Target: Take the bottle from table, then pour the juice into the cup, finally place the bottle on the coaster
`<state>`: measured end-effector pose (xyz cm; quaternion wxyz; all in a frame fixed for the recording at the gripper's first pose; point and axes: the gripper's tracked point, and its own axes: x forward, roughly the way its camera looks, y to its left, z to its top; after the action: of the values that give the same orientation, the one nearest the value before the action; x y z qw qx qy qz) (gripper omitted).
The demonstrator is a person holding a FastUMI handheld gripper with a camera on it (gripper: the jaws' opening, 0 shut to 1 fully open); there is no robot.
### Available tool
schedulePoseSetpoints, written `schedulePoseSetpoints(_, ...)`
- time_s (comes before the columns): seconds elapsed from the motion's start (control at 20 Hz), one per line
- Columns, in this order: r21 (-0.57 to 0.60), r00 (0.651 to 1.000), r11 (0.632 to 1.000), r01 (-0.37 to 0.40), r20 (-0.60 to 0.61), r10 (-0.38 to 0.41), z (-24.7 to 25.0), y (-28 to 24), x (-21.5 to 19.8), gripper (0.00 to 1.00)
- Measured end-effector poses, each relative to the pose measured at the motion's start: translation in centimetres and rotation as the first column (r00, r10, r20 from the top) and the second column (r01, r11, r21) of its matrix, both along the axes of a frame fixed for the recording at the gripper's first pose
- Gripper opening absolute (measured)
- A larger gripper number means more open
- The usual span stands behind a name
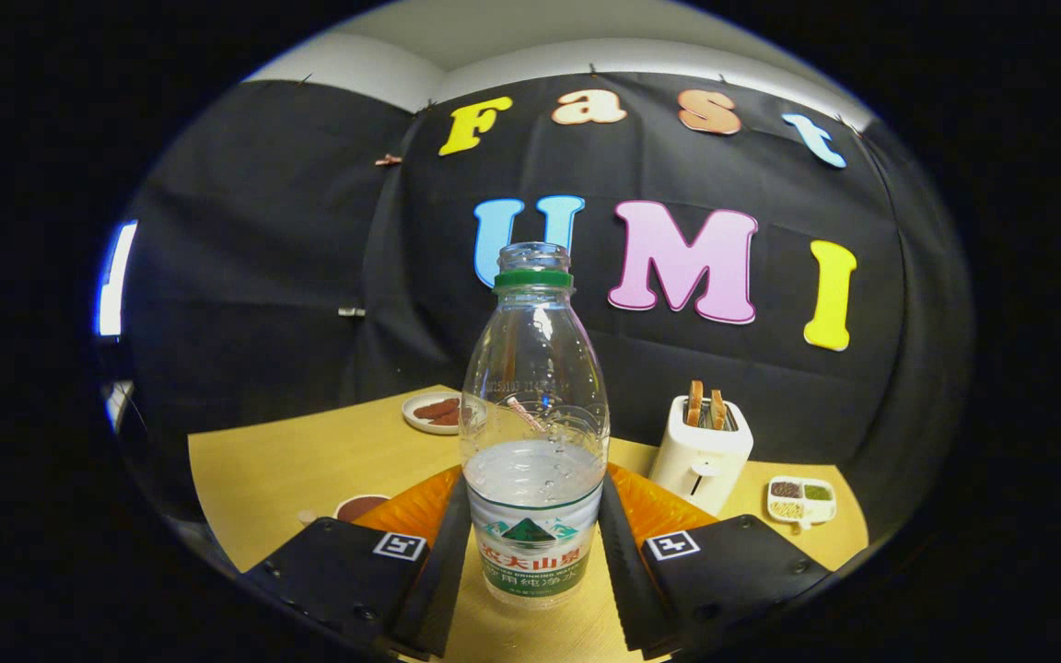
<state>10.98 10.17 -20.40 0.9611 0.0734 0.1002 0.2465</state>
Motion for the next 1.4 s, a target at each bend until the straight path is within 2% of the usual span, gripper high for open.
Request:
schedulePoseSetpoints(0.1,0.053,1.000,0.998,0.026,-0.011,-0.026,-0.4,-2.0,0.9,0.71)
schedulePoseSetpoints(0.35,0.015,0.999,0.999,0.050,-0.011,-0.050,-5.2,-5.0,1.0,0.72)
schedulePoseSetpoints(0.6,0.012,0.998,0.999,0.045,-0.033,-0.045,-8.5,-5.1,-0.5,0.72)
schedulePoseSetpoints(0.9,0.069,0.999,0.997,0.040,-0.011,-0.039,-8.7,-5.1,-0.6,0.72)
schedulePoseSetpoints(1.4,0.036,0.999,0.999,0.015,-0.043,-0.013,-11.6,-4.0,-2.0,0.76)
